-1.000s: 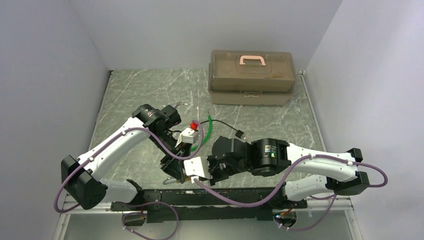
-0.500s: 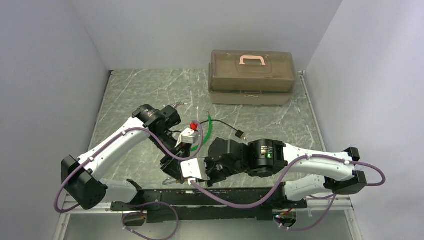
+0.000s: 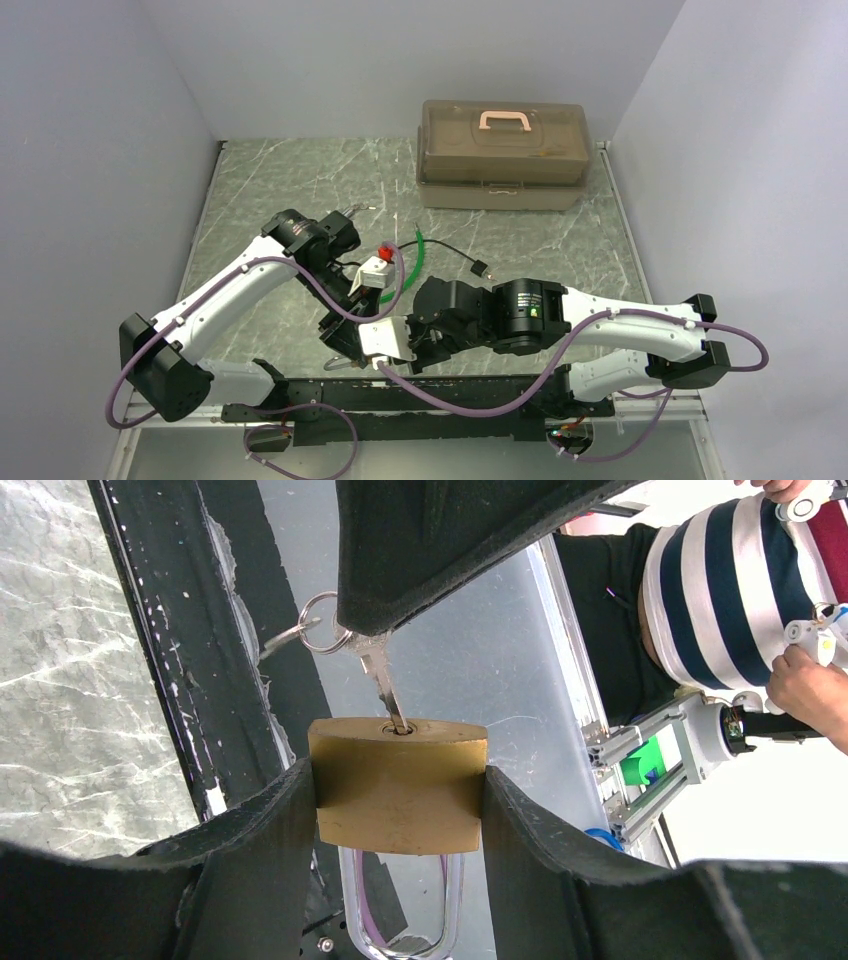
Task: Unlock with the key
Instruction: Unlock the lock.
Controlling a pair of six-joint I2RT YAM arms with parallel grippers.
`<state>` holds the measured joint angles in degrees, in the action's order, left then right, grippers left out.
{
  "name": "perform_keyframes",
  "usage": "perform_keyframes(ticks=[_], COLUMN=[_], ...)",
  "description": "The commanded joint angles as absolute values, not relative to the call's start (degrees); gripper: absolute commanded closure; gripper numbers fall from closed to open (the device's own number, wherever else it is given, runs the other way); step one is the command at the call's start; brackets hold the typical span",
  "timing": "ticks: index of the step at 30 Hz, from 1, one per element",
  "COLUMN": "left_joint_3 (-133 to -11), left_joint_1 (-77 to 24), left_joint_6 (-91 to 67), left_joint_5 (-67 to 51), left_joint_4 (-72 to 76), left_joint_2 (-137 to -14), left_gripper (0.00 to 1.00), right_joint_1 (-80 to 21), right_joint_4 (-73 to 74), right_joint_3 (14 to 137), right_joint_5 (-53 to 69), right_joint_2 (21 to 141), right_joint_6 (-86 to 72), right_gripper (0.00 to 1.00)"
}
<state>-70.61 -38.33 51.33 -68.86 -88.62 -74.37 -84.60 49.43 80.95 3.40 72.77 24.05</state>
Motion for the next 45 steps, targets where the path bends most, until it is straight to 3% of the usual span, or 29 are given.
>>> perform_keyframes(ticks=[1, 22, 35, 45], left_joint_3=[-71.2, -71.3, -69.7, -71.6], left_joint_1=[-38.2, -38.0, -37.6, -37.4], left_joint_6=[52.1, 50.5, 40.0, 53.4], left_joint_5=[-74.4, -74.0, -69.9, -75.4], left_joint_4=[-89.9, -88.0, -80.9, -90.1], left_joint_2=[-72.5, -72.9, -72.3, -71.1], left_gripper=[1.0, 1.0, 1.0, 1.0], right_joint_1=[-84.9, -85.1, -85.9, -86.0], right_joint_4=[47.7, 46.0, 45.7, 43.6], right_joint_3=[83.6, 84.8, 86.1, 80.8], right_joint_5=[2.3, 4.3, 3.3, 1.4], right_joint_2=[73.4, 74.6, 74.7, 72.5], right_joint_6=[24.0, 24.5, 24.4, 25.1], right_gripper=[1.0, 1.0, 1.0, 1.0])
